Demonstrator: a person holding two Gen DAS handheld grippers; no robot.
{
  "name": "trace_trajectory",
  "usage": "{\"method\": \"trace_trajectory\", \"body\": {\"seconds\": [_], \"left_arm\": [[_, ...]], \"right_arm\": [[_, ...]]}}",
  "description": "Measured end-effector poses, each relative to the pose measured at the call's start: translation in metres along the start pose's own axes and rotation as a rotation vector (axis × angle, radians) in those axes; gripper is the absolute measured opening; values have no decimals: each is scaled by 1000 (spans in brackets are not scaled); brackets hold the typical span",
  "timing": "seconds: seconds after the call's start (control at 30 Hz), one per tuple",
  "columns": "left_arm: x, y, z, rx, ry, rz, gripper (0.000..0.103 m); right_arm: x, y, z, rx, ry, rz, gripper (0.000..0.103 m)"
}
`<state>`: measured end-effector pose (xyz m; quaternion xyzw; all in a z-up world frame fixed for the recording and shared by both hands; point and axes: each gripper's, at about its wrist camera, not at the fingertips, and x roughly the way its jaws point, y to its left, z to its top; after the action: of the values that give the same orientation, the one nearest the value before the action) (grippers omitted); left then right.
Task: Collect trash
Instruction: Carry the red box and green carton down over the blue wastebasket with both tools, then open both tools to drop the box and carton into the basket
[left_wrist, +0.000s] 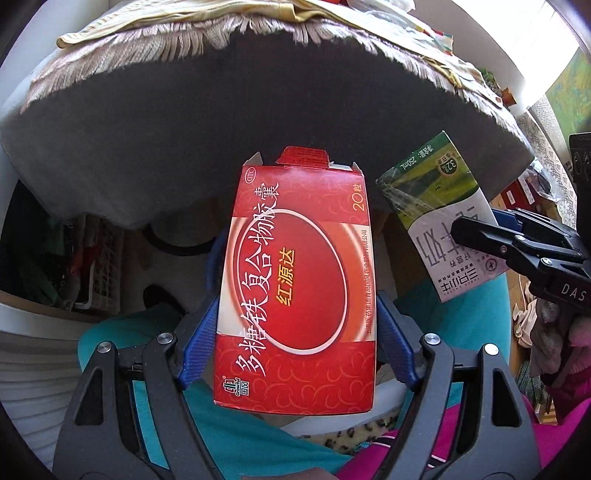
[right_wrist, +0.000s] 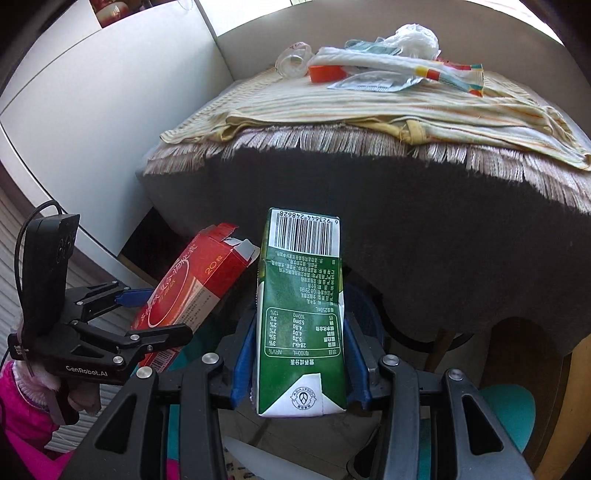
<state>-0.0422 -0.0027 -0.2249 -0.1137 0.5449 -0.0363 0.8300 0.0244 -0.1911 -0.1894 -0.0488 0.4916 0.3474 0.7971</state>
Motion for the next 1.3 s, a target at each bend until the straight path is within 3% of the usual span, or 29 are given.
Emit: {"method": "trace_trajectory", "body": {"seconds": [0.3, 0.43, 0.83, 0.93, 1.03, 1.3], "left_arm": [[16, -4, 5, 12, 25, 19, 81], [18, -1, 10, 1, 22, 13, 81], [7, 4, 21, -12, -19, 25, 81], [0, 4, 25, -15, -40, 28, 81], [-10, 3, 32, 2, -74, 40, 81], [-49, -5, 66, 81, -207, 97, 81]], "right_arm": [[26, -3, -3, 25, 39, -6, 48], [29, -2, -1, 27, 25, -16, 62], [18, -5, 10, 31, -1, -15, 64], [9, -10, 13, 33, -15, -14, 64], [-1, -11, 20, 26, -41, -17, 72], [-42, -20, 45, -8, -152, -27, 78]]}}
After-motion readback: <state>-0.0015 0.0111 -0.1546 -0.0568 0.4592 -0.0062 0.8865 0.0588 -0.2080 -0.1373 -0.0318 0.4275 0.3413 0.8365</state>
